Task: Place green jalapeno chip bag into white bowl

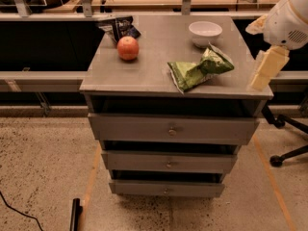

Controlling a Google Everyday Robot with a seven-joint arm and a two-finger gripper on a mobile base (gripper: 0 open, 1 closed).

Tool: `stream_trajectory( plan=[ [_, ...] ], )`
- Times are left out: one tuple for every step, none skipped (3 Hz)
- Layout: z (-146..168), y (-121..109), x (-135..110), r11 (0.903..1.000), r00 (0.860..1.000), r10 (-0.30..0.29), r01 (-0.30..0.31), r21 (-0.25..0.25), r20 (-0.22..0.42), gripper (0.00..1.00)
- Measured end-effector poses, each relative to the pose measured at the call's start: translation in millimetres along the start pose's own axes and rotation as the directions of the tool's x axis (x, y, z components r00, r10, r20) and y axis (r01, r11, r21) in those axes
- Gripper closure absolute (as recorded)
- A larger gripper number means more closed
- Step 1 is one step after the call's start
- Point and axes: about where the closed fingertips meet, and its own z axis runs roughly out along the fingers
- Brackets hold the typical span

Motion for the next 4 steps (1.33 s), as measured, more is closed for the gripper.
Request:
stream_trajectory(
  plan=[
    [46,-27,-4,0.9982,0.994,-0.051,0.054,-0.025,0.099,0.0],
    [80,-54,-8,0.9996,0.98,-0.026,0.027,-0.003,0.198,0.0],
    [104,-88,-10,0.9971,0.967,0.068,-0.074,0.017,0.244,0.0],
    [133,-104,-6,0.9825,0.952,0.185,-0.185,-0.023,0.242,0.15]
  ],
)
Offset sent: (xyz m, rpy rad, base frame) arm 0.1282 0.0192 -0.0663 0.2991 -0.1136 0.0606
